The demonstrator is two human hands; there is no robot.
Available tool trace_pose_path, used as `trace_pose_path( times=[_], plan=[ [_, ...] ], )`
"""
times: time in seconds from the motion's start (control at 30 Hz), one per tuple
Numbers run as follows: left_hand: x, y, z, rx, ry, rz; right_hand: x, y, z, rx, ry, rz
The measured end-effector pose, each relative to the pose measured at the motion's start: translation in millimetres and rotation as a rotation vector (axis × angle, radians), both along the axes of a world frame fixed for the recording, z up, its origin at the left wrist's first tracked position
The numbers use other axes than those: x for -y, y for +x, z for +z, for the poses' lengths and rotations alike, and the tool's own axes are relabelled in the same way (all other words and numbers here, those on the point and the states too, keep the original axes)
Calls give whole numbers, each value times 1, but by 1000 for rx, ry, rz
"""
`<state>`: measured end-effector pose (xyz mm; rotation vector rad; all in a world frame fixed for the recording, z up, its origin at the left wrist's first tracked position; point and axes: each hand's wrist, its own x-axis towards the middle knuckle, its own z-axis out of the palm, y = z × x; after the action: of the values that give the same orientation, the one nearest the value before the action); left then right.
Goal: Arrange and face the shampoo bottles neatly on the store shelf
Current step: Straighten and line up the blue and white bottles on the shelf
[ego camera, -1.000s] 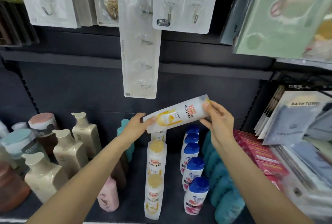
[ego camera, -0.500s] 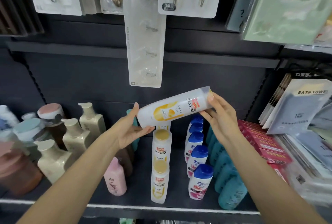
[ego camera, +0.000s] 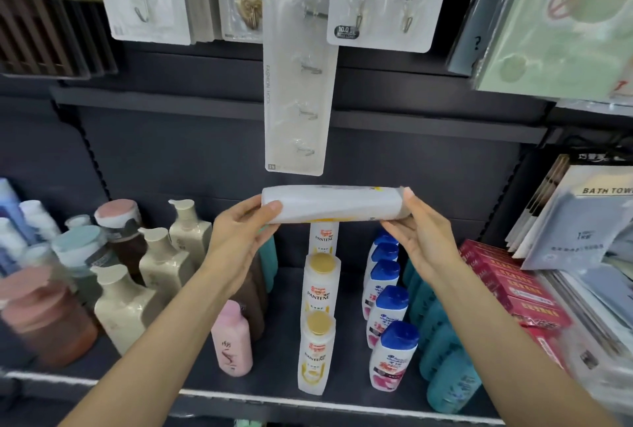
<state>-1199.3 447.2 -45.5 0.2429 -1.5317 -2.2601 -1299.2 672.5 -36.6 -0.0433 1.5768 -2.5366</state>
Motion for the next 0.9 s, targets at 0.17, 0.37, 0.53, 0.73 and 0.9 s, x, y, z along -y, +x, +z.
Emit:
trace_pose_path(
  times=[0.17,0.37,0.53,0.73,0.9],
  plan=[
    [7,9,7,-37,-97,-82,6,2,5,6,-167,7],
    [8,17,10,-97,-258,-161,8,6,7,62,-327,35],
    [10,24,17,-170,-502,-107,8,2,3,6,-341,118],
    [10,26,25,-216,-528,-109,11,-1,3,-44,-347,152],
    [18,23,22,-190,-461,-96,13,-1,2,-70,-285,116]
  ],
)
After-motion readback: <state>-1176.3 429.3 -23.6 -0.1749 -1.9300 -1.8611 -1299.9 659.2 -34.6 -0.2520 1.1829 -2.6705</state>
